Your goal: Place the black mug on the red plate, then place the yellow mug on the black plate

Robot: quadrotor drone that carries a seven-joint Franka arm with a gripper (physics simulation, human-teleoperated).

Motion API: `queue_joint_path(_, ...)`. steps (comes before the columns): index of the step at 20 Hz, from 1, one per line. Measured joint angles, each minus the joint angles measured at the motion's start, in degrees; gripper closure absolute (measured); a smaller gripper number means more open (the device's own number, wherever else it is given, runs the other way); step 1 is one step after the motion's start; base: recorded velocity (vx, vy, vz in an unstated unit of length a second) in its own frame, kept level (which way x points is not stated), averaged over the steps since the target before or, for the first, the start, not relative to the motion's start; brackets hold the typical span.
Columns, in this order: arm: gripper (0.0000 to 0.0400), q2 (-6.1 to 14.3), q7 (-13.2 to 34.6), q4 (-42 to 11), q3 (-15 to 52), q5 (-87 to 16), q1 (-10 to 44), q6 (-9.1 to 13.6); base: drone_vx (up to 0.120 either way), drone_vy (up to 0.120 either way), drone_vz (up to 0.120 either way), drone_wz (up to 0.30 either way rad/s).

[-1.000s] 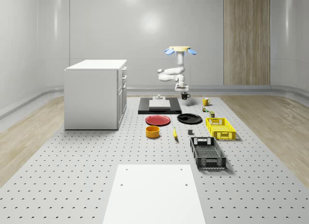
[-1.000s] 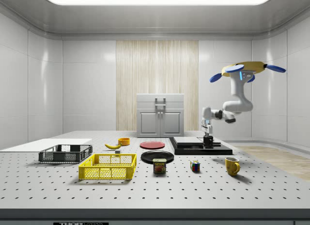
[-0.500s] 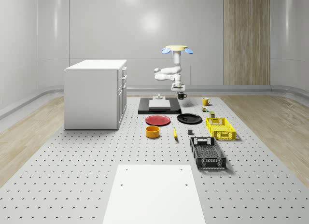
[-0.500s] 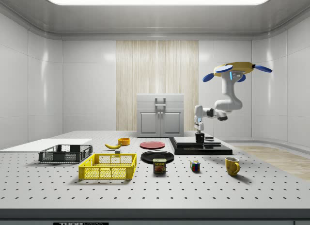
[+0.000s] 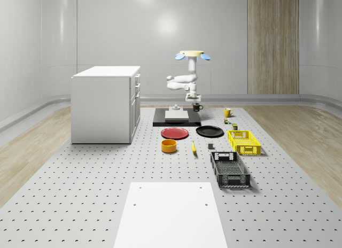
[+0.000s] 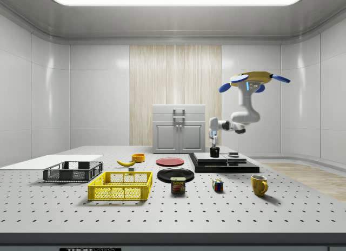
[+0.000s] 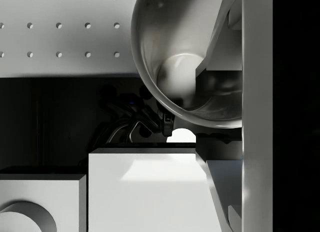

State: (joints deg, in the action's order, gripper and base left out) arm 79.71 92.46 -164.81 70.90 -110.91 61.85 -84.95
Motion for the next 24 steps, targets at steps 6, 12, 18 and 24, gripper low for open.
queue_joint_path(6, 0.0290, 0.6, 0.2, 0.0, 0.1, 0.3, 0.2, -0.6, 0.120, -0.120, 0.000, 0.000)
queue_joint_path(12, 0.0290, 1.2, 0.4, 0.1, 0.3, 0.6, 0.4, -1.1, 0.120, -0.120, 0.000, 0.000)
queue_joint_path(18, 0.0290, 1.7, 0.5, 0.1, 0.4, 0.8, 0.6, -1.6, 0.120, -0.120, 0.000, 0.000)
queue_joint_path(24, 0.0290, 2.2, 0.7, 0.2, 0.5, 1.0, 0.8, -2.1, 0.120, -0.120, 0.000, 0.000)
